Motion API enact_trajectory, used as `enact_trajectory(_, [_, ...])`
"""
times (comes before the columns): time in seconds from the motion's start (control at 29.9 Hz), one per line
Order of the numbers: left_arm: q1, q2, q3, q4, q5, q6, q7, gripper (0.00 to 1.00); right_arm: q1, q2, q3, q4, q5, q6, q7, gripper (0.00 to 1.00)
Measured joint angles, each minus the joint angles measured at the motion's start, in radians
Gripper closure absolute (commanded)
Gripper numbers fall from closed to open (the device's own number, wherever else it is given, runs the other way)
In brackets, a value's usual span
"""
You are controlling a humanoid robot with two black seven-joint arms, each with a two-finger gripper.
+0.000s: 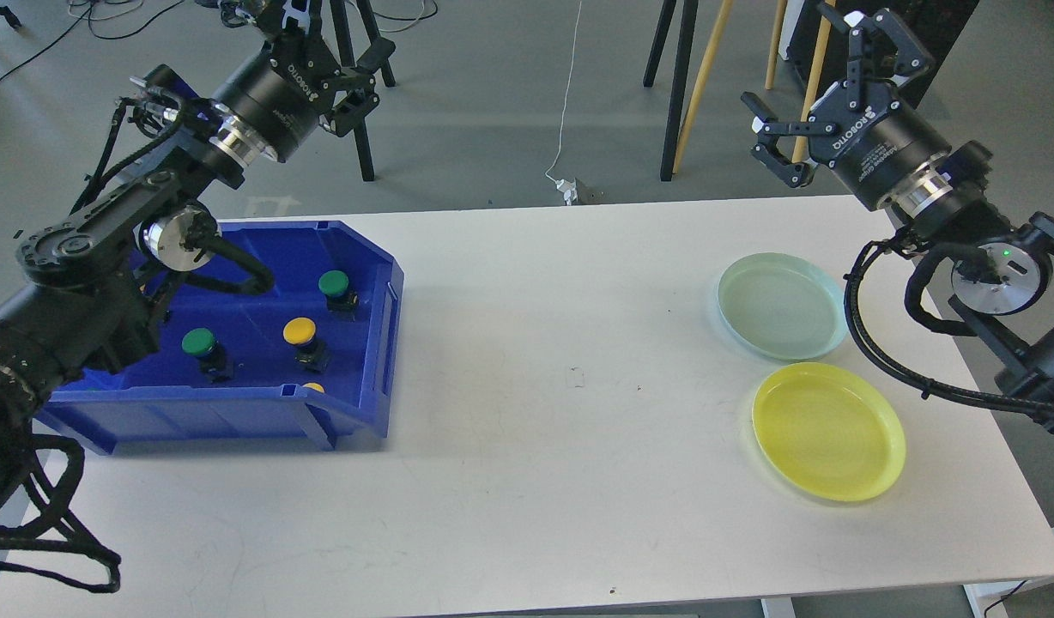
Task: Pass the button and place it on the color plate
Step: 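Reach the left gripper down into the blue bin toward a button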
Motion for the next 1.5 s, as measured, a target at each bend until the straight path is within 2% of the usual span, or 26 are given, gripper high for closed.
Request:
enact_trajectory(0.37, [0.056, -0.049, 0.002, -0.015, -0.058, 0.000, 0.000, 0.00, -0.008, 0.026, 0.005, -0.005, 0.002, 0.000, 0.005, 0.00])
enact_trajectory(0.47, [0.116, -0.054, -0.057, -0.102, -0.073, 0.000, 0.000, 0.00, -0.008, 0.021, 0.004, -0.006, 0.000, 0.000, 0.001, 0.00])
enact_trajectory(0.57, [0.167, -0.031, -0.139, -0.265, -0.080, 0.000, 0.000, 0.00, -0.009, 0.021, 0.002, -0.041, -0.001, 0.000, 0.001, 0.00])
enact_trajectory(0.7, [0.155, 0.121, -0.130, -0.454, -0.023, 0.000, 0.000, 0.00, -0.017, 0.020, 0.010, -0.084, 0.001, 0.000, 0.006, 0.00])
enact_trajectory(0.8, [0.057, 0.285, 0.003, -0.534, 0.077, -0.001, 0.000, 0.00, -0.028, 0.012, 0.012, -0.085, 0.001, 0.000, 0.007, 0.00])
enact_trajectory(0.87, [-0.038, 0.386, 0.140, -0.567, 0.172, -0.001, 0.000, 0.00, -0.030, 0.006, 0.014, -0.085, 0.002, 0.000, 0.007, 0.00])
enact_trajectory(0.97, [-0.185, 0.494, 0.358, -0.600, 0.392, -0.001, 0.000, 0.00, -0.032, -0.001, 0.019, -0.083, 0.004, 0.000, 0.008, 0.00])
enact_trajectory(1.07, [-0.297, 0.550, 0.555, -0.607, 0.664, 0.000, 0.000, 0.00, -0.037, -0.002, 0.022, -0.082, 0.008, 0.000, 0.009, 0.00])
enact_trajectory(1.2, [-0.344, 0.556, 0.766, -0.583, 0.941, 0.010, 0.000, 0.00, -0.066, -0.002, 0.024, -0.081, 0.009, 0.000, 0.010, 0.00])
enact_trajectory(1.3, [-0.346, 0.491, 0.895, -0.502, 1.039, 0.063, 0.000, 0.01, -0.101, 0.002, 0.032, -0.084, 0.009, 0.000, 0.011, 0.00])
enact_trajectory(1.5, [-0.296, 0.349, 0.960, -0.287, 1.068, 0.150, 0.000, 0.01, -0.143, 0.010, 0.058, -0.088, 0.009, 0.000, 0.011, 0.00])
